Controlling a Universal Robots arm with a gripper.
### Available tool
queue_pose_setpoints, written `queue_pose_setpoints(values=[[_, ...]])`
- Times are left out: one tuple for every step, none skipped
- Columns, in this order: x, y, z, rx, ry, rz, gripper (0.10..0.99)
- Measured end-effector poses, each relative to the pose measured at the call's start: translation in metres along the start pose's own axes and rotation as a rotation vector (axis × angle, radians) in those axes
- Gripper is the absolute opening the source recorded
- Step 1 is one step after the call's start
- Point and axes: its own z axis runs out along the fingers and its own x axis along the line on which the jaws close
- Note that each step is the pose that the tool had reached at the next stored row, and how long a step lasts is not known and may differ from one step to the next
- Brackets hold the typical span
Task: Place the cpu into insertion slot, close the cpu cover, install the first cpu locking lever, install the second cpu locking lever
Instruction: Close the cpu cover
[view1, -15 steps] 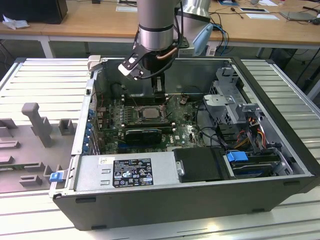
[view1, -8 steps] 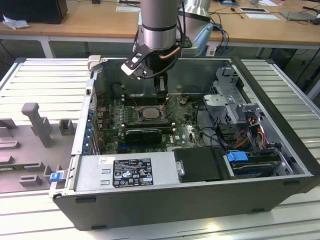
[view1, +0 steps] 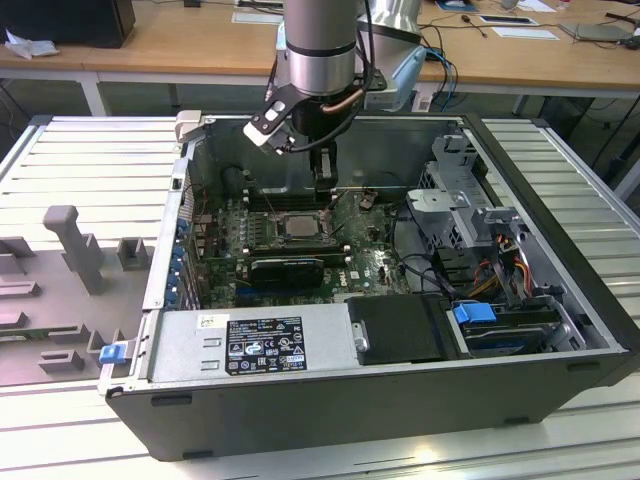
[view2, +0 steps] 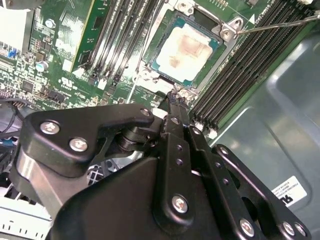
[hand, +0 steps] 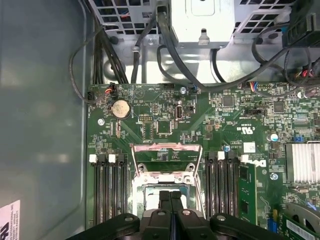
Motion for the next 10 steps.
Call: queue_pose_setpoints(values=[[0.0000,0.0001,-0.0012,0.000,0.0000,0.000,0.106],[0.0000,0.0003,-0.0027,0.000,0.0000,0.000,0.106],[0.0001,0.0003,-0.0035,0.000,0.0001,0.000,0.106],[0.0001,0.0004,-0.0044,0.000,0.0001,0.000,0.106],[0.0001,0.0005,-0.0048,0.000,0.0001,0.000,0.106],[0.0001,0.0005,-0.0051,0.000,0.0002,0.000,0.106],[0.0001,0.0005,-0.0056,0.000,0.0002,0.000,0.106],[0.0001,0.0005,-0.0059,0.000,0.0001,0.000,0.106],[0.0001,0.0006,-0.0060,0.000,0.0001,0.000,0.106],[0.0001,0.0006,-0.0063,0.000,0.0002,0.000,0.106]])
